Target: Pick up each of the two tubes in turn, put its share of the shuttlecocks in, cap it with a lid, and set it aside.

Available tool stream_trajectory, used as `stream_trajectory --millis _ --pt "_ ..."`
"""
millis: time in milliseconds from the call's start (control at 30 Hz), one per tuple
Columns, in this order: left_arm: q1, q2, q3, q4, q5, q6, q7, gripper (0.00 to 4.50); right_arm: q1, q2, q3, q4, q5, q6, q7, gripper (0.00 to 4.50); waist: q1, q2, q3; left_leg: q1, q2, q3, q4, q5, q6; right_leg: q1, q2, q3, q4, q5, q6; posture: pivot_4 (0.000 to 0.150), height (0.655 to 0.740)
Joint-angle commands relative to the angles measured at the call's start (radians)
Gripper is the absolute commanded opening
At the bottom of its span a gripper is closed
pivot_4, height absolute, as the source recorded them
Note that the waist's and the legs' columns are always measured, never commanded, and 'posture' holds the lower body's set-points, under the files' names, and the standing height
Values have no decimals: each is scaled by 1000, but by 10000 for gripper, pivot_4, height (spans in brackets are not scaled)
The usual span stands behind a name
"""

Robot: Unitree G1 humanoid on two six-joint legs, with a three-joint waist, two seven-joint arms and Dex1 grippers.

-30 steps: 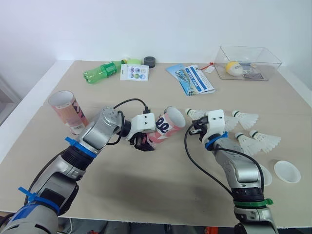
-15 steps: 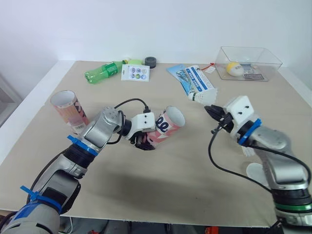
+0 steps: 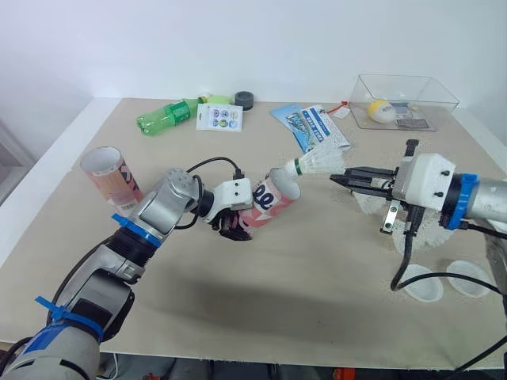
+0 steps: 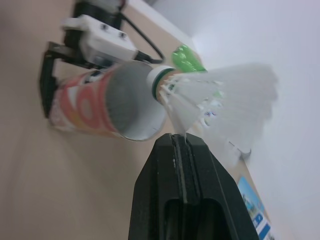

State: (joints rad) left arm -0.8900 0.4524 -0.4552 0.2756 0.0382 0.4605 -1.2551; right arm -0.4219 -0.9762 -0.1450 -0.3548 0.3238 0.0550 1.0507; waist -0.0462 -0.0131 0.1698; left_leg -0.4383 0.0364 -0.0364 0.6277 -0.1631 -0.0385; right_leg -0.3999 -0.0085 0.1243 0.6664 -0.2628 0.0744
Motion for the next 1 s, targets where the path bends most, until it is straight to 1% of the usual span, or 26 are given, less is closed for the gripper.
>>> stream_trajectory --millis 33,200,333,467,633,900,967,1000 --pt "-7 -8 -5 -10 1 22 -2 35476 -49 1 35 5 -42 -54 10 243 1 0 0 0 0 0 0 0 0 0 0 0 0 0 0 1500 7400" --pt "3 -7 -1 -46 -8 45 -3 35476 -101 25 115 70 -119 -128 23 243 1 -1 1 -1 0 0 -1 0 0 -1 0 0 0 -1 0 1500 7400" --pt "16 0 0 -79 -13 66 -1 35476 -140 30 154 122 -150 -176 45 243 1 -1 1 -1 0 1 -2 0 0 -1 0 0 0 -1 0 1500 7400" --pt "28 7 1 -104 -16 82 4 35476 -174 31 174 166 -168 -221 66 243 2 -1 1 -1 0 1 -3 0 0 -1 0 0 0 0 3 1500 7400" --pt "35 10 4 -118 -20 89 10 35476 -221 50 212 191 -183 -260 98 243 0 -1 1 0 0 0 -5 0 0 -2 0 0 0 0 3 1500 7400" --pt "25 1 4 -97 -12 28 30 35476 -277 67 269 217 -206 -300 150 243 1 -1 1 -1 -1 0 -5 0 0 -2 -1 0 0 0 3 1500 7400" --pt "25 2 4 -96 -10 22 31 35476 -279 66 268 218 -190 -280 166 6428 1 -1 1 -1 -1 0 -5 0 0 -2 -1 0 0 0 3 1500 7400" --pt "25 3 4 -95 -9 20 31 35476 -279 63 265 220 -185 -277 172 8417 1 -1 2 -1 -1 0 -6 0 0 -2 -1 0 0 0 3 1500 7400"
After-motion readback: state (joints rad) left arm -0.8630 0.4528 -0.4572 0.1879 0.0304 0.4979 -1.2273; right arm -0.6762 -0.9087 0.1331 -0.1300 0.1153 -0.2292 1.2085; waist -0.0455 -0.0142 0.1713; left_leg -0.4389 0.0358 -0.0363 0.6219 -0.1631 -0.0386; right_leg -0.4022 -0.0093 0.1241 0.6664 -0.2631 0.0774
